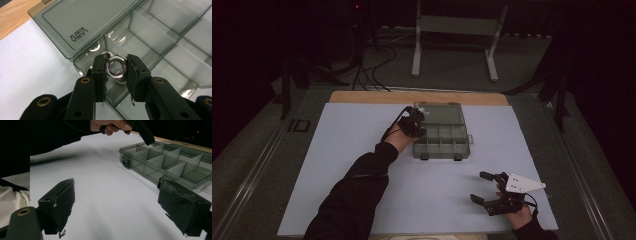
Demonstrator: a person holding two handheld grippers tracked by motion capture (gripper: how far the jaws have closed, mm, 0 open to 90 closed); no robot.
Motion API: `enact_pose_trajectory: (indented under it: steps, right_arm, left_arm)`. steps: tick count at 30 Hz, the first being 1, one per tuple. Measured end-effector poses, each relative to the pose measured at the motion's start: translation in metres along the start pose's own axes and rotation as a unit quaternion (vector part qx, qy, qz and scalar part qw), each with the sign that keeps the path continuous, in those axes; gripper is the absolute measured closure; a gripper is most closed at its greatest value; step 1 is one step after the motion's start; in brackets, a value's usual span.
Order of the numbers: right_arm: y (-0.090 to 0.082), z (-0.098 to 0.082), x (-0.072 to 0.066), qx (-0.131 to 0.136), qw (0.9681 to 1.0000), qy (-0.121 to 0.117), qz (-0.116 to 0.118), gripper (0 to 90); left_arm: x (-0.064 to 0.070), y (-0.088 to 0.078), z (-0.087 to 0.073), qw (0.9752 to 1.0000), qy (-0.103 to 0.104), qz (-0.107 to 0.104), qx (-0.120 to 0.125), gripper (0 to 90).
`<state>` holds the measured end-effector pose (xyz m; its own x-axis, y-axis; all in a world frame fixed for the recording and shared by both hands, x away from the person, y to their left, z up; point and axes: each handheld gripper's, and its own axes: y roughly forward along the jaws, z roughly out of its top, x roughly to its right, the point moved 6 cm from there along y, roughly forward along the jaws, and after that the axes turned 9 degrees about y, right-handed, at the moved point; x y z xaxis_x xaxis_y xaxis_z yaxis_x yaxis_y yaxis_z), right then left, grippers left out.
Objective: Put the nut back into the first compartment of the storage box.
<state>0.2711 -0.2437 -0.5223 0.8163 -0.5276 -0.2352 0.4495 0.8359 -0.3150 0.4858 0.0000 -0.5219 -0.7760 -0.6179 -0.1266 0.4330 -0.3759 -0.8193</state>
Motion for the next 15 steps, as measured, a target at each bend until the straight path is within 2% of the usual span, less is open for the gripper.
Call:
enact_pose_trajectory:
  steps: [4, 6, 7, 9, 15]
  right_arm:
    - [0.0, 0.0, 0.0, -0.001, 1.0, 0.0, 0.0, 14.1]
    - [0.0, 0.0, 0.0, -0.001, 1.0, 0.0, 0.001, 14.1]
    - [0.0, 0.0, 0.0, -0.001, 1.0, 0.001, 0.001, 14.1]
    - [0.0, 0.0, 0.0, 0.0, 1.0, 0.002, 0.0, 14.1]
    - [0.0, 0.0, 0.0, -0.001, 1.0, 0.0, 0.0, 14.1]
  left_arm:
    - [-0.002, 0.004, -0.002, 0.9999, -0.007, 0.008, -0.001, 69.8]
    - [-0.003, 0.002, -0.001, 0.9999, -0.01, 0.011, 0.004, 66.1]
    - [-0.003, 0.001, 0.0, 0.9999, -0.011, 0.003, 0.005, 65.9]
    - [-0.002, -0.004, 0.001, 0.9999, -0.006, 0.009, 0.007, 64.4]
    - [0.001, -0.019, 0.0, 0.9998, -0.002, 0.005, 0.018, 59.7]
